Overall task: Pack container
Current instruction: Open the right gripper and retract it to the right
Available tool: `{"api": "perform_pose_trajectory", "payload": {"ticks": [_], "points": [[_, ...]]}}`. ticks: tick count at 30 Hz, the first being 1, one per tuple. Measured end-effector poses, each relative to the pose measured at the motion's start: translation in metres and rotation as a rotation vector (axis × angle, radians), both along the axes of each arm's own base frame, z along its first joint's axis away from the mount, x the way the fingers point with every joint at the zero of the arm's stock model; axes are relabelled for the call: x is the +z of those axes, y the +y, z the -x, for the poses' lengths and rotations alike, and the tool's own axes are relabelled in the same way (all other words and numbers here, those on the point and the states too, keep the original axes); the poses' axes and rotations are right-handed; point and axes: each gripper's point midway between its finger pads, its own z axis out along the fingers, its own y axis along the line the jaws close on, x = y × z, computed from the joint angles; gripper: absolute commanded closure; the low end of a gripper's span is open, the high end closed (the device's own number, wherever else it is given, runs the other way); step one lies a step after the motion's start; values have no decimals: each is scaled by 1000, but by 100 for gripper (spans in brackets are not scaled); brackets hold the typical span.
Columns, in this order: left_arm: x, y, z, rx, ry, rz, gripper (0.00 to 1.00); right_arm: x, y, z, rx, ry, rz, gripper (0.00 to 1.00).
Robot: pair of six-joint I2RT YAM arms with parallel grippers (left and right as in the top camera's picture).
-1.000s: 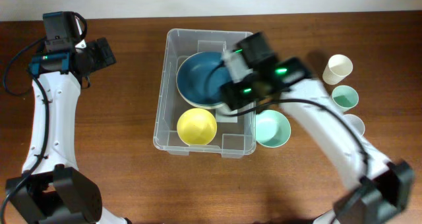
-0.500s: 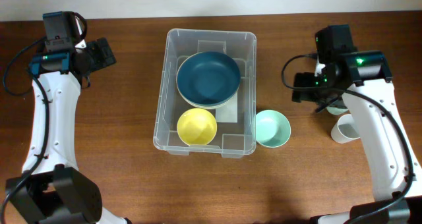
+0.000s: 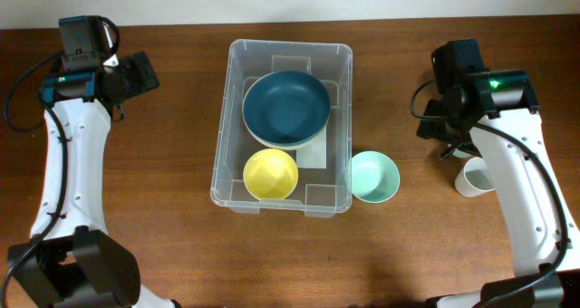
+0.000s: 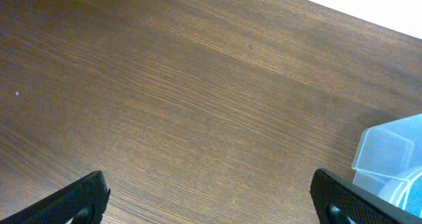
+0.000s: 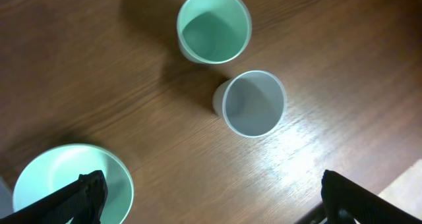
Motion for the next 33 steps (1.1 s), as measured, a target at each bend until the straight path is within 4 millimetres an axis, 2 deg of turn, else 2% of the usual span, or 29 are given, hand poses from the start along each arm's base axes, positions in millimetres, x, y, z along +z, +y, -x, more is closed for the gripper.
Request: {"api": "perform_pose_trajectory", "payload": {"ticks": [4,14,17,21,25,29,30,32,33], "points": [[0,0,0,0,0,0,0,3,-7,0,-39,-18,40,1],[0,0,0,0,0,0,0,4,-9,0,-46,-21,49,1],[0,0,0,0,0,0,0,-1,4,-2,36,5,-15,1],[0,0,0,0,0,0,0,-9,34,-11,236,32,-157,1],[0,0,0,0,0,0,0,-15,51,-23,370,10,-216,1],[0,0,0,0,0,0,0,-41,66,-29,477,10,-275,0],[0,0,0,0,0,0,0,-57,75,-28,528,16,-313,10],[0,0,0,0,0,0,0,-78,86,-25,594,27,-364,78],[0,0,0,0,0,0,0,-89,91,-21,620,39,-390,94]]}}
